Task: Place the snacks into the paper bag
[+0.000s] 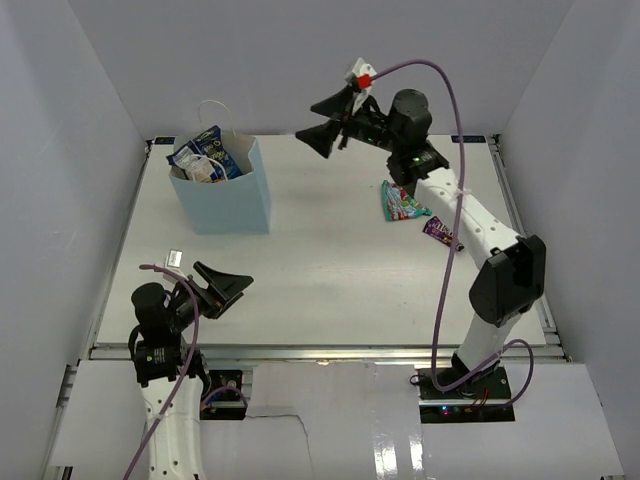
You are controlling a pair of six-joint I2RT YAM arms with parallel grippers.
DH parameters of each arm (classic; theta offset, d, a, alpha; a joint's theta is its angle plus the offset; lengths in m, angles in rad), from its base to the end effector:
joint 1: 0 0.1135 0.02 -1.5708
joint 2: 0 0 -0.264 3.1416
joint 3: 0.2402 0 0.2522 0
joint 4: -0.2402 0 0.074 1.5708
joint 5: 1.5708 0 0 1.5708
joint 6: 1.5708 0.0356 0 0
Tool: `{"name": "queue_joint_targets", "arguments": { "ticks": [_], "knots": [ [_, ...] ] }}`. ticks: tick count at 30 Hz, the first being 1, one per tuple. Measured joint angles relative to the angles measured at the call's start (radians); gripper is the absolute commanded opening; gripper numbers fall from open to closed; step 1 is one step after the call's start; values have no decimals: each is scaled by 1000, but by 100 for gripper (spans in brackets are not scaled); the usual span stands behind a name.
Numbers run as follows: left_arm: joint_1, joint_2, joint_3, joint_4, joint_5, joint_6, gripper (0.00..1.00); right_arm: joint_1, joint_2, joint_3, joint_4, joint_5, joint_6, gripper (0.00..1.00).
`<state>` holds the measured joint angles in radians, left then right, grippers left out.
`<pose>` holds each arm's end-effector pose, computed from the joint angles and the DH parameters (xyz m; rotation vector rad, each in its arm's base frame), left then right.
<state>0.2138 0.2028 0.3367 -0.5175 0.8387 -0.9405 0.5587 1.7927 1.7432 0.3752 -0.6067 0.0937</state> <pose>0.0905 -0.0074 0.2222 -0.5736 1.9582 -1.2828 0.3484 0.2417 0.4519 -0.8184 1.0908 0.9287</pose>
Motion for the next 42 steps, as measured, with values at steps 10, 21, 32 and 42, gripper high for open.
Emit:
{"name": "queue_joint_targets", "arguments": {
  "ticks": [10, 21, 32, 42],
  "knots": [
    [0, 35, 0, 10, 0, 12, 96, -406, -147, -341, -645, 88, -222, 96],
    [0, 127, -2, 51, 2, 27, 96, -626, -124, -475, -1003, 299, -822, 75],
    [0, 79, -20, 54, 11, 15, 96, -631, 99, -425, -1068, 364, -1093, 69],
    [0, 79, -20, 51, 11, 16, 96, -631, 107, -417, -1022, 388, -1123, 66]
  ]
}}
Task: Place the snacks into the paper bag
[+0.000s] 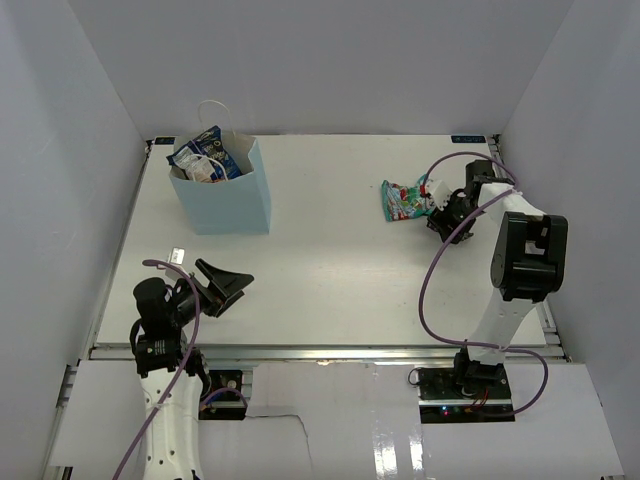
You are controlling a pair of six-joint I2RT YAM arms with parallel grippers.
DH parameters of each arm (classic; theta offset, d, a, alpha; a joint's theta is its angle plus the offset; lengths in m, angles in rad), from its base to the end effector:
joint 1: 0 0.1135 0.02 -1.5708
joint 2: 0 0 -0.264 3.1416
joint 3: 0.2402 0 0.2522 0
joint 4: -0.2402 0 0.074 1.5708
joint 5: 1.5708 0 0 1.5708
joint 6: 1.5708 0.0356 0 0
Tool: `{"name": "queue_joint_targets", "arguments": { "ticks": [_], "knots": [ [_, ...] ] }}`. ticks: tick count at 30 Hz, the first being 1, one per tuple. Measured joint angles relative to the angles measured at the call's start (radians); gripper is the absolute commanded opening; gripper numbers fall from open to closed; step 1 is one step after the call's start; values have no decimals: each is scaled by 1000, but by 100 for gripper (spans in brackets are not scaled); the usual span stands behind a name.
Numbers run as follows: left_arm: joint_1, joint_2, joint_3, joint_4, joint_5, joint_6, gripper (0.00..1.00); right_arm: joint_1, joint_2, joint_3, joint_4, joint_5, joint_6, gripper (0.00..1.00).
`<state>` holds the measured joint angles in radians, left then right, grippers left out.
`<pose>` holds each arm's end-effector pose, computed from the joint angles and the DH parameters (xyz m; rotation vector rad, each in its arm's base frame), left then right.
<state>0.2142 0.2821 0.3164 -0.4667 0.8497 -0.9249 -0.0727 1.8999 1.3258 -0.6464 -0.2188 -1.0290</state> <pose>0.1012 -0.0054 0.2145 -0.5903 1.9944 -1.2922 0.3805 -0.0200 0.1785 -1.3035 2.3998 0.0026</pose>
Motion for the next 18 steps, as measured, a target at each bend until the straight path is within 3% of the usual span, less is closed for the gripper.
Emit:
{"name": "queue_joint_targets", "arguments": {
  "ticks": [11, 15, 18],
  "knots": [
    [0, 14, -2, 0, 0, 5, 96, -11, 4, 47, 28, -24, 32, 64],
    [0, 13, -2, -1, 1, 4, 96, -13, 43, 48, 21, -45, 44, 58],
    [0, 8, -2, -1, 0, 4, 96, -17, 63, 61, -4, -74, 50, 44]
  ]
}}
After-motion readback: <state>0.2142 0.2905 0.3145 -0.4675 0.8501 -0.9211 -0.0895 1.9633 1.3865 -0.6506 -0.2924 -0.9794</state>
